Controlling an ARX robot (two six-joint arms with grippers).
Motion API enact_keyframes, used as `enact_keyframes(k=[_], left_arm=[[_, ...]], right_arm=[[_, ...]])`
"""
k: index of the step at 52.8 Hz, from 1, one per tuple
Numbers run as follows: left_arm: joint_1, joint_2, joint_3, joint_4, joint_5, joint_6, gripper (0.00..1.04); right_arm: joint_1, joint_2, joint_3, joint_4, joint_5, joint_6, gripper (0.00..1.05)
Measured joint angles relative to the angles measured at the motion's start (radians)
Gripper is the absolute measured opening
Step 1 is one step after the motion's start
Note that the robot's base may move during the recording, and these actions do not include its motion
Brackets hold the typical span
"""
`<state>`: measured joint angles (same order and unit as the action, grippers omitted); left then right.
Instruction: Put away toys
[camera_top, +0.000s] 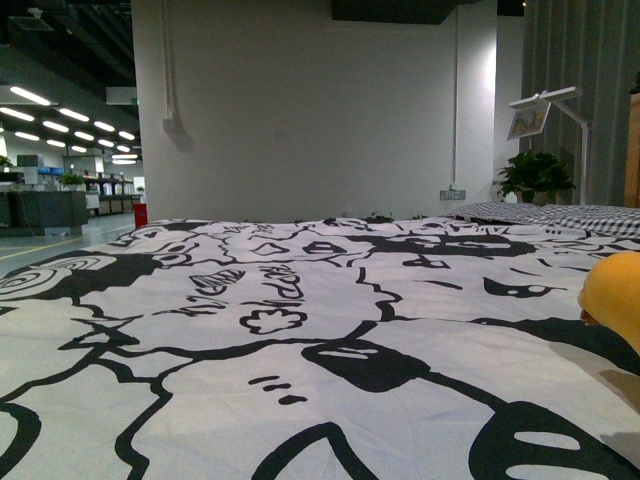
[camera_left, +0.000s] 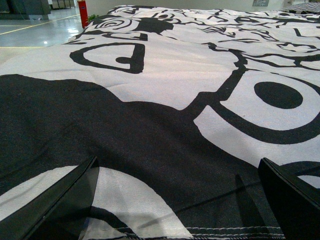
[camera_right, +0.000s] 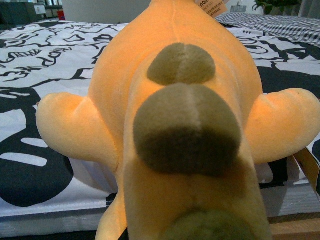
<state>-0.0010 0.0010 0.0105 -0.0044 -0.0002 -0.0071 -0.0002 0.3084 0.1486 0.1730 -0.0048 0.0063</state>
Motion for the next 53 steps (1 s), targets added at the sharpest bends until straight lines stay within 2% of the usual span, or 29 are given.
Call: enact_keyframes(k=[26,33,53], left_arm=[[0.0,0.0,0.0,0.0,0.0,0.0,0.98],[0.0,0.0,0.0,0.0,0.0,0.0,0.98],[0.0,0.0,0.0,0.0,0.0,0.0,0.98]], right_arm=[[0.0,-0.116,-0.077,-0.026,0.0,-0.001,0.07],[0.0,-0.256,-0.089,-0.164,0.001,-0.001,0.07],[0.0,-0.307,-0.131,-0.166,0.001,-0.001,0.07]])
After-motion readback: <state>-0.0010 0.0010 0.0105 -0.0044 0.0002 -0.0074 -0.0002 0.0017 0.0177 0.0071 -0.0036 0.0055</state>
